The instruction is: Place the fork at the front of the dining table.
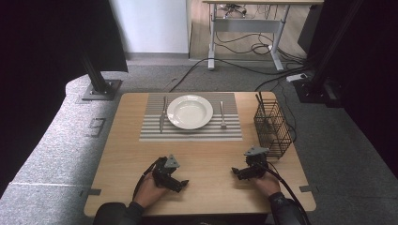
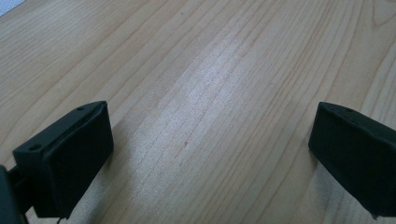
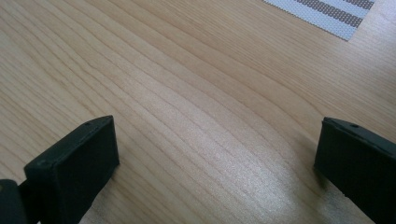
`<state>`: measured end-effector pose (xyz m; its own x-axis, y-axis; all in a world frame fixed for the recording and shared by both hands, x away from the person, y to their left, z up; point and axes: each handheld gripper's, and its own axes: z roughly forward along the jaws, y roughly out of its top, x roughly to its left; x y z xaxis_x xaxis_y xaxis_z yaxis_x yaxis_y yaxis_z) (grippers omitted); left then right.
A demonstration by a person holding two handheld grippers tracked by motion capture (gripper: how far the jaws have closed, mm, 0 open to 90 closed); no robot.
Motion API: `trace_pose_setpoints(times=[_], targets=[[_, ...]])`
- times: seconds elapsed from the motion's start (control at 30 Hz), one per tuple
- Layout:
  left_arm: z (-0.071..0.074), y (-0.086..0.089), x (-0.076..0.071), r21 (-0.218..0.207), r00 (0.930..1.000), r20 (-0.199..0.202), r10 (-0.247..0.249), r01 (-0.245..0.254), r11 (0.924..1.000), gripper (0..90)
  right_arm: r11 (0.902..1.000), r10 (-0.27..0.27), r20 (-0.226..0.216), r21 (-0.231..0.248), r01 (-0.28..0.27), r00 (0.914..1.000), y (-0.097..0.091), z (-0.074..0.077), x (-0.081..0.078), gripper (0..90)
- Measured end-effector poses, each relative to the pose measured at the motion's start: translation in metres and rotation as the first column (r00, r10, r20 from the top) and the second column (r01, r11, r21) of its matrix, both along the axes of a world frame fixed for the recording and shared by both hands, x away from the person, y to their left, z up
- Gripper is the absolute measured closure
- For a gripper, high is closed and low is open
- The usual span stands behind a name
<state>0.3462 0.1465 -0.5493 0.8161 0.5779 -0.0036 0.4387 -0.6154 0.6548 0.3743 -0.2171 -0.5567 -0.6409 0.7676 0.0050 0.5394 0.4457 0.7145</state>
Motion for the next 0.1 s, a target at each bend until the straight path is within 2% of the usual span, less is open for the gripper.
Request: trace_pose_setpoints(times=[0.1], targets=[[0.0, 0.0, 0.0, 0.0, 1.0, 0.0, -0.001, 0.001, 1.0, 0.0, 1.0, 0.0, -0.001, 0.0, 0.0, 1.0, -0.0001, 0.0, 0.0, 0.0]])
